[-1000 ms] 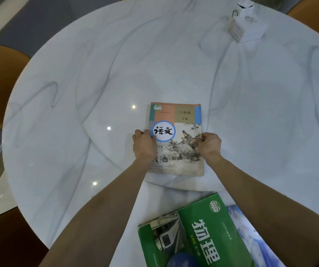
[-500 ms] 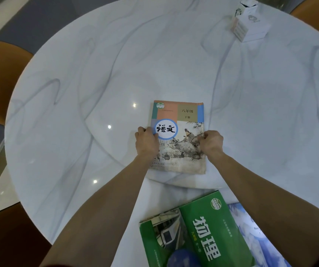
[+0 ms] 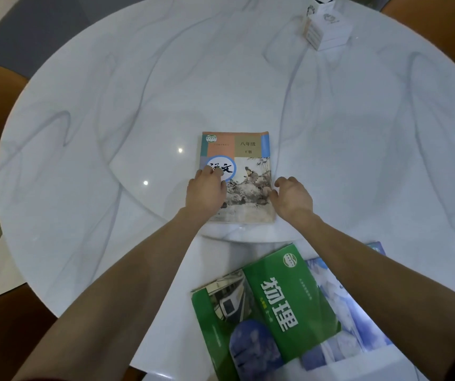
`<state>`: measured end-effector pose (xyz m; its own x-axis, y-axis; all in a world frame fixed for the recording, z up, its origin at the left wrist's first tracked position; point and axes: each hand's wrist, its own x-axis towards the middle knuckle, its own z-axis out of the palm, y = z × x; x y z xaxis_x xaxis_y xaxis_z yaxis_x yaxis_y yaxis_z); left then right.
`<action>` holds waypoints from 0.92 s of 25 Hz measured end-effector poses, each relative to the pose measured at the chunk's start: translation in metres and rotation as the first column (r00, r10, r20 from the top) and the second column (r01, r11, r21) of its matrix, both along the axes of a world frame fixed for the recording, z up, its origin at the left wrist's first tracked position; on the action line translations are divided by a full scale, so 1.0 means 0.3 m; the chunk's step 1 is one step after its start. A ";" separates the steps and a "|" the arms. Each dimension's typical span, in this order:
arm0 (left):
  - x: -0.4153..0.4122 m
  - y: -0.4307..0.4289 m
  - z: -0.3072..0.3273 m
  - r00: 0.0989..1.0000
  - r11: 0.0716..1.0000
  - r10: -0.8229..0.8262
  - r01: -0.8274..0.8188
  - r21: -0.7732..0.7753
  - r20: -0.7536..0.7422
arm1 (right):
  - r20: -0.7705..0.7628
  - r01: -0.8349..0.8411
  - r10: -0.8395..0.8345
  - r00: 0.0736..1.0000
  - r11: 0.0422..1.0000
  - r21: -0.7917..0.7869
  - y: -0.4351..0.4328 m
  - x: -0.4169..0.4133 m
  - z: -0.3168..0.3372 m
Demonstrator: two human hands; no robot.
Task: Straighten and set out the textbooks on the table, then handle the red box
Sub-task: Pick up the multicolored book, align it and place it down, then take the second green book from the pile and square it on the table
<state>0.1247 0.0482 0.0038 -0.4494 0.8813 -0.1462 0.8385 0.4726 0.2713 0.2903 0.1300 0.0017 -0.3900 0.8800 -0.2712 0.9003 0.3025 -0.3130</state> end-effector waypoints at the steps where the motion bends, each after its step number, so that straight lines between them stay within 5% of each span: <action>1: 0.021 -0.013 0.008 0.999 0.999 -0.036 0.036 0.013 -0.003 | 0.012 -0.031 0.031 0.999 0.999 0.015 -0.022 0.015 0.009; 10: 0.215 -0.195 0.023 0.960 0.960 -0.279 0.280 -0.021 0.019 | 0.069 -0.083 0.079 0.995 0.995 0.052 -0.252 0.199 0.033; 23: 0.345 -0.382 -0.083 0.936 0.934 -0.322 0.339 -0.117 0.141 | -0.043 0.147 -0.155 0.987 0.976 -0.159 -0.599 0.449 -0.042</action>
<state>0.2282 -0.0664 -0.0212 -0.1081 0.9446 -0.3099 0.9195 0.2135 0.3300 0.4249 -0.0496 -0.0108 -0.2737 0.8788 -0.3909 0.9121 0.1082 -0.3954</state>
